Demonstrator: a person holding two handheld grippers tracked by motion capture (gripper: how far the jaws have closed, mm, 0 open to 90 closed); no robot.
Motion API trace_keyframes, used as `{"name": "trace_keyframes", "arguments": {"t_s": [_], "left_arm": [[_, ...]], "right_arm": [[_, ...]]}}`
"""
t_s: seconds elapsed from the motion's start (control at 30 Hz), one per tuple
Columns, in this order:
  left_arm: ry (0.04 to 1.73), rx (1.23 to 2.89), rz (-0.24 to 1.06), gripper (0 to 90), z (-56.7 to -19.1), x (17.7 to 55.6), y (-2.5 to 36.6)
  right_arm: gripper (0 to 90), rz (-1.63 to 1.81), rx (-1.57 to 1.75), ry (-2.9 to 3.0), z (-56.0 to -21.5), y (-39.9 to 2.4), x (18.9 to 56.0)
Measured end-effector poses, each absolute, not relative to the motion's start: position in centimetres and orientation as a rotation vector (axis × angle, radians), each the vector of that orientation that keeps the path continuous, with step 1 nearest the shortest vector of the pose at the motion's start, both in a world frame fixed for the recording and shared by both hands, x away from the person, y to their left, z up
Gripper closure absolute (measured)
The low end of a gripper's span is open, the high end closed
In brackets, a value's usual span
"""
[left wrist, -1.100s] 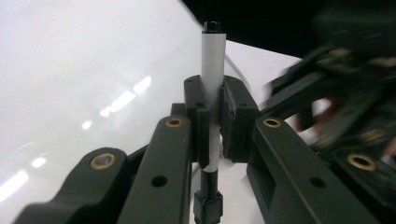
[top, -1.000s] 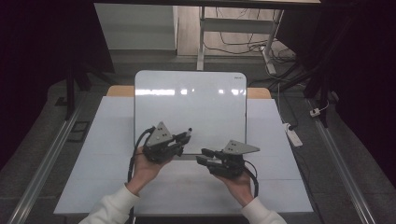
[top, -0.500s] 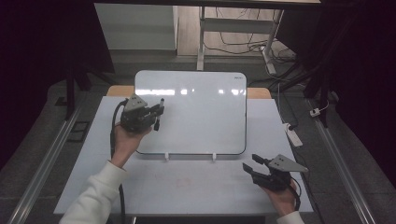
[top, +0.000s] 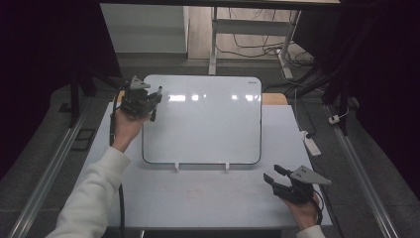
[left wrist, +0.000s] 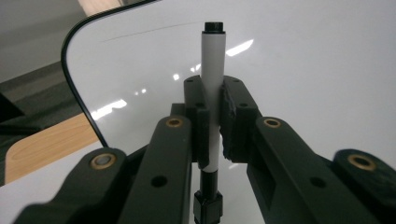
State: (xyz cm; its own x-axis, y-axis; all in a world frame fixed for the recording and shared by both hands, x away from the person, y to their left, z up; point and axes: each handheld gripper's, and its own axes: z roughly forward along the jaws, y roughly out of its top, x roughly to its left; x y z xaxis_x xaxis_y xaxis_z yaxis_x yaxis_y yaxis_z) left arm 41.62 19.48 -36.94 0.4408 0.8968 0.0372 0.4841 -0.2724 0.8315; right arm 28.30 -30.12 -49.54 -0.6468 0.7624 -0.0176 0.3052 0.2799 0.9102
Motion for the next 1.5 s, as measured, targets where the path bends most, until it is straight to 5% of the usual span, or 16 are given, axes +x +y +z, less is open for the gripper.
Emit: {"name": "trace_keyframes", "arguments": {"t_s": [1.23, 1.5], "left_arm": [[1.230, 1.957, 0.721, 78.9, -37.2, 46.4, 19.6], [1.203, 1.927, 0.746, 68.6, -36.9, 45.9, 19.6]], "right_arm": [[43.7, 1.330, 0.959, 2.133, -50.4, -29.6, 28.5], [43.6, 1.330, 0.963, 2.137, -50.5, -29.6, 28.5]]}}
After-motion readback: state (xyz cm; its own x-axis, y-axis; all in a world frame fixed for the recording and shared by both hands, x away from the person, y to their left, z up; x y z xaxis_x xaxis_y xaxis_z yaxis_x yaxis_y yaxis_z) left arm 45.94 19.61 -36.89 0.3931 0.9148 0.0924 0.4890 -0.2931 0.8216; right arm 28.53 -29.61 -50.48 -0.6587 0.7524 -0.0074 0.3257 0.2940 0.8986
